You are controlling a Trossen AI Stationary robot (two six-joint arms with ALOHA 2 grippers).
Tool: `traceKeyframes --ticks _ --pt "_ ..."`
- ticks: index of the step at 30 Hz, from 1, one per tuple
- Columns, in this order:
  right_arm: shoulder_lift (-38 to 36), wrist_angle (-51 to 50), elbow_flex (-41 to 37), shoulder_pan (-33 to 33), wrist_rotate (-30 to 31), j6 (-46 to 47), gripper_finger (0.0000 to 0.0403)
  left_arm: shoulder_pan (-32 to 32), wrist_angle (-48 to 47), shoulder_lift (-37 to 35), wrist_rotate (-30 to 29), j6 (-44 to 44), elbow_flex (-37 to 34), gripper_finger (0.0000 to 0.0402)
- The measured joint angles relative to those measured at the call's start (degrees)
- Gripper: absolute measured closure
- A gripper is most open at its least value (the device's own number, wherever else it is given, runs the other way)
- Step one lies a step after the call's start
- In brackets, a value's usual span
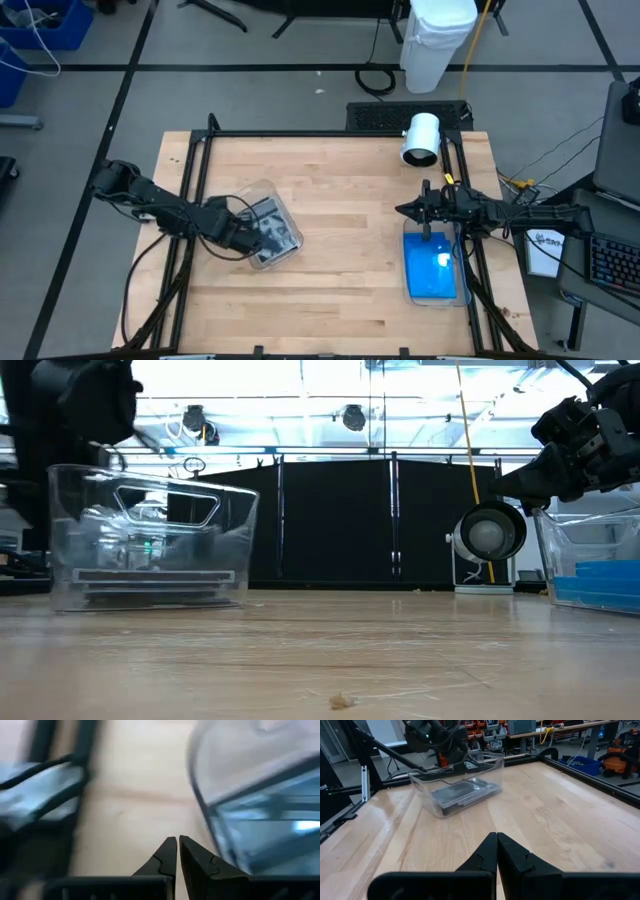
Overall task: Pick & place jewel cases by type
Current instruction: Adjust the left transparent bin
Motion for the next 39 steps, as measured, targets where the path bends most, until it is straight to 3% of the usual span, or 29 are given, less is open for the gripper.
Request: traceKeyframes --ticks 3,12,19,28,30,34,37,39 --pt "0.0 0.0 0.0 0.0 0.0 -0.4 0.0401 0.5 3.2 0.0 -5.9 3.1 0.1 0.0371" --pt "0.0 0.0 0.0 0.0 0.0 -0.3 0.0401 4.1 4.2 0.0 -12.6 7.2 0.1 0.0371" --pt "0.0 0.0 0.0 0.0 0.0 -0.3 0.0402 5.6 9.0 0.0 -20.1 17.8 0.0 0.0371" --pt "0.0 0.5 0.0 0.0 -1.2 -0.8 0.0402 5.0 10.0 0.0 -23.4 20.6 0.6 0.0371" --pt "0.0 3.8 0.0 0.0 -6.0 -1.7 0.0402 2.8 9.9 0.0 -27.8 23.4 1.9 0.0372" --pt "0.0 16.1 0.0 0.0 -24.7 -1.4 0.0402 -2.6 10.1 -0.1 -38.7 28.0 5.4 0.0395" --pt "-0.1 24.6 0.0 0.0 -39.3 3.0 0.0402 -7.2 10.2 -0.6 -45.4 31.9 8.3 0.039" --pt "-0.1 28.0 0.1 0.0 -44.9 7.7 0.0402 -10.2 10.3 -0.5 -48.1 34.0 9.3 0.0387"
